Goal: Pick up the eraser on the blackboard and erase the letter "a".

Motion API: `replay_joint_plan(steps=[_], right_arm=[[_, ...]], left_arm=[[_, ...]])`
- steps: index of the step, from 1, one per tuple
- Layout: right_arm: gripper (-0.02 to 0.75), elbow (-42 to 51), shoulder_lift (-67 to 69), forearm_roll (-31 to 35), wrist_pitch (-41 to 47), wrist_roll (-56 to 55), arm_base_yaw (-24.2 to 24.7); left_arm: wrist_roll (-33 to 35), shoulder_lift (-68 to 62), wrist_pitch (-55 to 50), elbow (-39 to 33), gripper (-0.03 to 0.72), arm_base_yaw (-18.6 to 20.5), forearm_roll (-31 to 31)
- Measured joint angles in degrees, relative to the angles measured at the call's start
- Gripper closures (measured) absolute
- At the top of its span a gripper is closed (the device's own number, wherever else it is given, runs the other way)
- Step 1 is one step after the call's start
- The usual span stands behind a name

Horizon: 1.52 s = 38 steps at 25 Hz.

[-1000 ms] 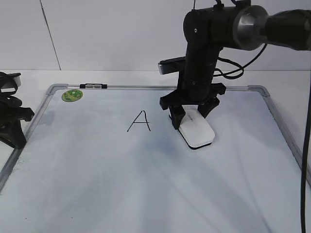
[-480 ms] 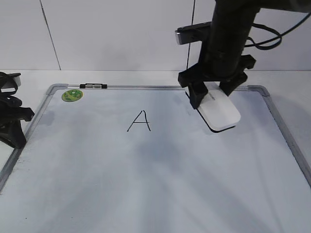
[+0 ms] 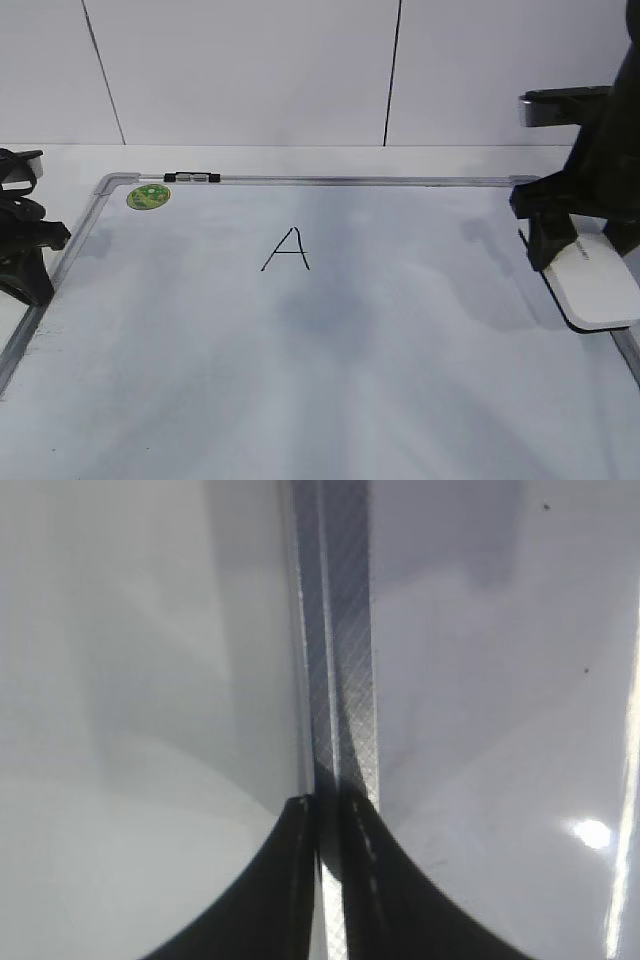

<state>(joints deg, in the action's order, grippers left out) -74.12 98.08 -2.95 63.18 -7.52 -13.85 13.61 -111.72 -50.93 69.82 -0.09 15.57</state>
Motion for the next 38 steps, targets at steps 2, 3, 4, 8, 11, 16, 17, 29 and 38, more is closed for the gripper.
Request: replay_joint_plan(steps=[2,3,4,8,11,16,17,29,38], right_arm=[[0.169,1.34,-0.51,-0.23,-0.76,-0.50,2.10],[0.169,1.74,-0.64,-0.23,-1.10,-0.62,2.92],[0.169,1.85,-0.64,-0.23,-1.47,-0.76,3.61],[0.169,3.46,-0.74,-0.23,-4.06,-1.13,5.76],[0.169,4.93,0.20,-0.23,-5.56,-1.35,6.87],[0.169,5.48,2.59,-0.23,-8.09,-1.35,6.95],[0.169,5.48,2.70,-0.23,-8.51,-1.46,6.95],[0.169,5.48,2.70,-0.23,-9.36,-1.58,6.95],[0.169,5.48,5.05,-0.23,-9.96,-1.67,6.95]], left_arm=[[0.00,0.00,0.00,0.00,0.650,0.00,0.00],[0.00,0.00,0.00,0.00,0.650,0.00,0.00],[0.00,0.00,0.00,0.00,0.650,0.00,0.00],[0.00,0.00,0.00,0.00,0.649,0.00,0.00],[0.00,0.00,0.00,0.00,0.649,0.00,0.00],[0.00,0.00,0.00,0.00,0.649,0.00,0.00],[0.00,0.00,0.00,0.00,0.649,0.00,0.00],[0.00,0.00,-0.10,0.00,0.649,0.00,0.00],[0.00,0.00,-0.10,0.00,0.648,0.00,0.00]])
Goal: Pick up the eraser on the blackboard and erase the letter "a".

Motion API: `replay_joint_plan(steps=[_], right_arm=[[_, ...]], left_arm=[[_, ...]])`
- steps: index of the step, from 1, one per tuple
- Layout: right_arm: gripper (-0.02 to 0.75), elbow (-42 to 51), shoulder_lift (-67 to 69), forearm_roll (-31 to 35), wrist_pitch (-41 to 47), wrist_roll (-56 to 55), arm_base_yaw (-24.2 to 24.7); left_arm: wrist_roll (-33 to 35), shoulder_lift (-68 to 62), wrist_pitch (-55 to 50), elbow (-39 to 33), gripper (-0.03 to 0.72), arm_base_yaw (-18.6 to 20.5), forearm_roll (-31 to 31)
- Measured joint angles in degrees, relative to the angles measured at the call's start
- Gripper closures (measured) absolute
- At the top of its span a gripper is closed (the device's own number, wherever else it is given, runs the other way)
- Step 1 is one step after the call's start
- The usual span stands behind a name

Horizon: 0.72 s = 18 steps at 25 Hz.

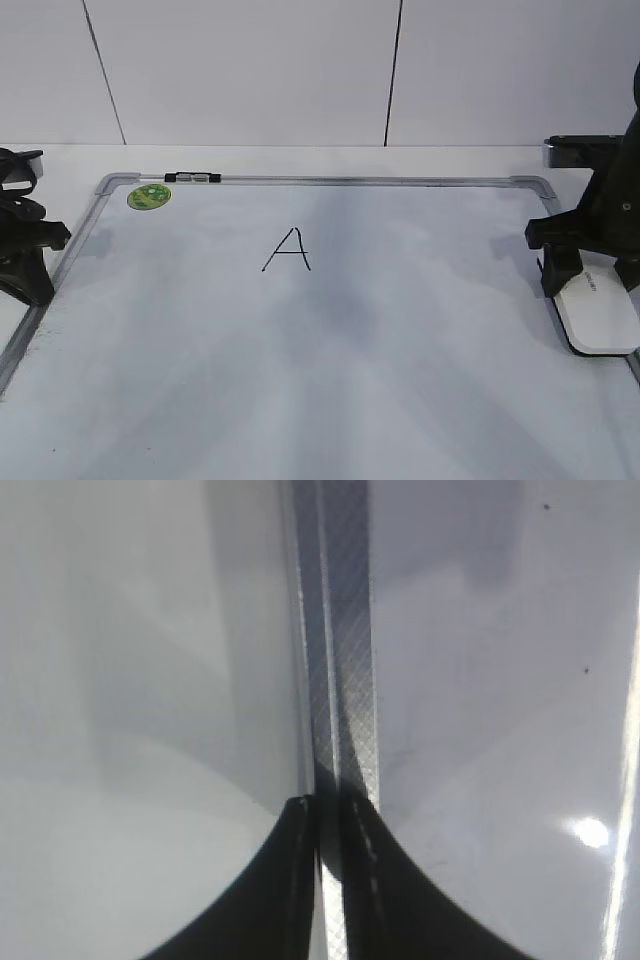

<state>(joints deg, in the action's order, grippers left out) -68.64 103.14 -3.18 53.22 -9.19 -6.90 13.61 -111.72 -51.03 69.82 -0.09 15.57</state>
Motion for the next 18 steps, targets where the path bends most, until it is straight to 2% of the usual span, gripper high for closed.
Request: replay_joint_plan(steps=[7,12,18], right_arm=[[0.164,0.00,0.88,0.00,-2.52,0.00,0.00],[0.092,0.00,1.43,0.00,-2.91,0.00,0.00],[0.074,-0.11,1.56,-0.88,-3.04,0.00,0.00]], left_arm=[[0.00,0.00,0.00,0.00,0.648,0.67,0.00],[0.00,0.00,0.00,0.00,0.648,0.65,0.00],[0.00,0.00,0.00,0.00,0.648,0.65,0.00]])
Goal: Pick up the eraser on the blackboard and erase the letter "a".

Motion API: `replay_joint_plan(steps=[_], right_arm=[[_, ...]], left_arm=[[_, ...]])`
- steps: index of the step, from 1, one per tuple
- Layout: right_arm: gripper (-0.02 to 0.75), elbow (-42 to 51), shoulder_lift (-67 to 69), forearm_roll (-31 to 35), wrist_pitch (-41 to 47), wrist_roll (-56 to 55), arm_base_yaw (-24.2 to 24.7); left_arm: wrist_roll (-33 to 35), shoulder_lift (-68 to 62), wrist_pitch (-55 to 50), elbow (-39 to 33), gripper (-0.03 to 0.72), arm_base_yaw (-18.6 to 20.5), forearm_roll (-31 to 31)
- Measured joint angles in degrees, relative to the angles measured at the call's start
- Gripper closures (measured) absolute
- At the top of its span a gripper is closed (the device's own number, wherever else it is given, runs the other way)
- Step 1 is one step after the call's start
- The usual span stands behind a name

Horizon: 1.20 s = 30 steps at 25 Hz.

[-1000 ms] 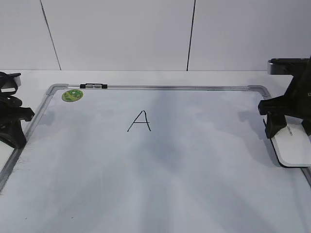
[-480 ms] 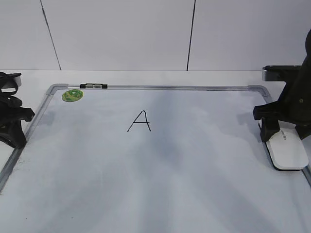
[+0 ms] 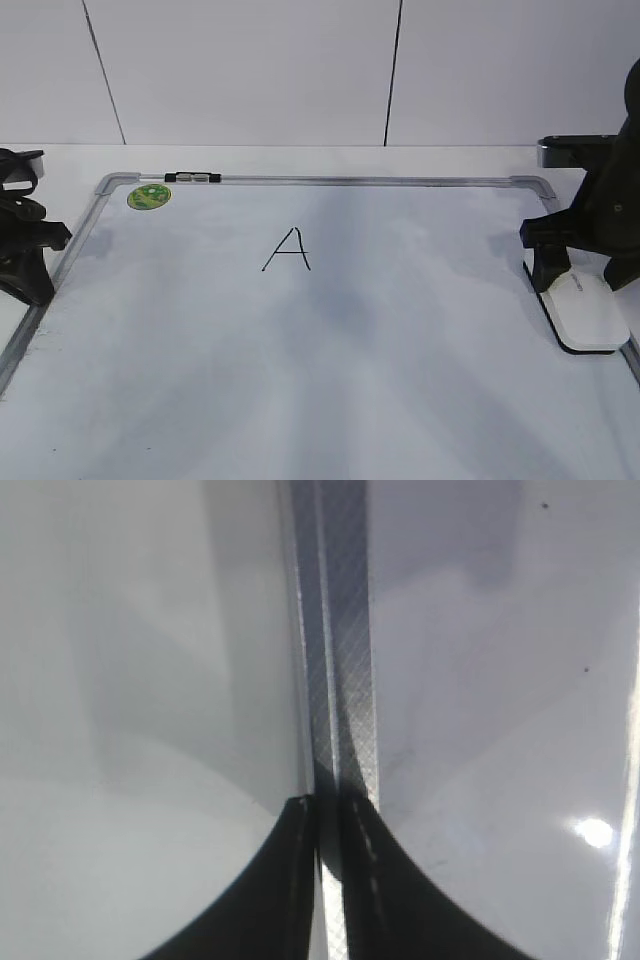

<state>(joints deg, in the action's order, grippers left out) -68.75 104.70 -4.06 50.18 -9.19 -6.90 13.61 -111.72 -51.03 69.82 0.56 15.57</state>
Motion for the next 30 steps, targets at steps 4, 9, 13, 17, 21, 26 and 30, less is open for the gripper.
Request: replay_joint_plan(steps=[4,9,13,17,21,26,30], right_arm=[[0.073,-1.33,-0.36,-0.20,0.42,0.00,0.00],[0.073,-1.71,-3.59,-0.24,3.69,0.11,0.00],[0.074,-1.71,-5.01,-0.33,6.58,1.21,0.00],[0.080,-1.71,-5.36,-0.33,7.32,2.12,0.00],[0.084,-1.71,-5.48,0.97,7.62,3.18,0.00],[0.091,-1.71,-7.26,2.91,8.55,4.96,0.00],[0.097,-1.71,-10.29,3.26,10.36,5.59,0.00]], left_arm=[[0.00,0.00,0.00,0.00,0.648,0.00,0.00],[0.00,0.00,0.10,0.00,0.645,0.00,0.00],[0.12,0.00,0.10,0.00,0.629,-0.10,-0.34],[0.76,0.00,0.21,0.04,0.546,-0.21,-0.79],[0.89,-0.58,-2.01,2.13,0.427,-0.54,-2.17],[1.01,-0.74,-9.83,8.30,0.384,-0.65,-2.52],[0.63,2.68,-15.01,11.99,0.381,-0.65,-2.64]])
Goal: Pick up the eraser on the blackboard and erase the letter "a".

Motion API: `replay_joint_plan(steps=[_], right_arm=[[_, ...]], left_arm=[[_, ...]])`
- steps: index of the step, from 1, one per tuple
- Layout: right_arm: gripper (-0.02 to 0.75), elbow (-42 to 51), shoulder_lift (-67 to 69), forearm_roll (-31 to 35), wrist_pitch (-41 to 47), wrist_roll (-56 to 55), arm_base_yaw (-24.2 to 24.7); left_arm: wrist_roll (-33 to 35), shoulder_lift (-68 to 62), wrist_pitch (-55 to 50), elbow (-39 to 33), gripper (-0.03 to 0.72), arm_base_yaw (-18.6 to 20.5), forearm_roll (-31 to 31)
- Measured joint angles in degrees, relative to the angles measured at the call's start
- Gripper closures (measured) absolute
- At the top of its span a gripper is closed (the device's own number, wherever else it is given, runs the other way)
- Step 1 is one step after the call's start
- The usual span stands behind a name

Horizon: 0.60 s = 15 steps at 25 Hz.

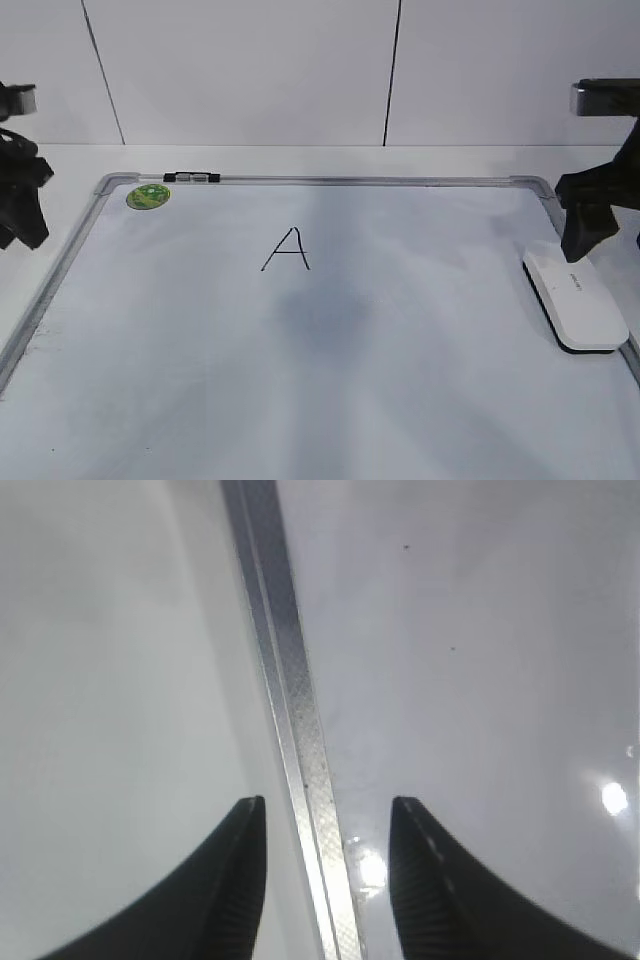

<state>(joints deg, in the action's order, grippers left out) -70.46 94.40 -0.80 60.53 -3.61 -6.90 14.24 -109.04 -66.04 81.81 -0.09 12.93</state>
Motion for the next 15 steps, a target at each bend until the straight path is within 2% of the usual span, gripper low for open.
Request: replay_joint_plan(steps=[15], right_arm=[[0.117,3.00,-18.22,0.13,7.93,1.93,0.00]], left_arm=[[-2.37,22.70,-4.71,0.67,0.382,0.00,0.51]])
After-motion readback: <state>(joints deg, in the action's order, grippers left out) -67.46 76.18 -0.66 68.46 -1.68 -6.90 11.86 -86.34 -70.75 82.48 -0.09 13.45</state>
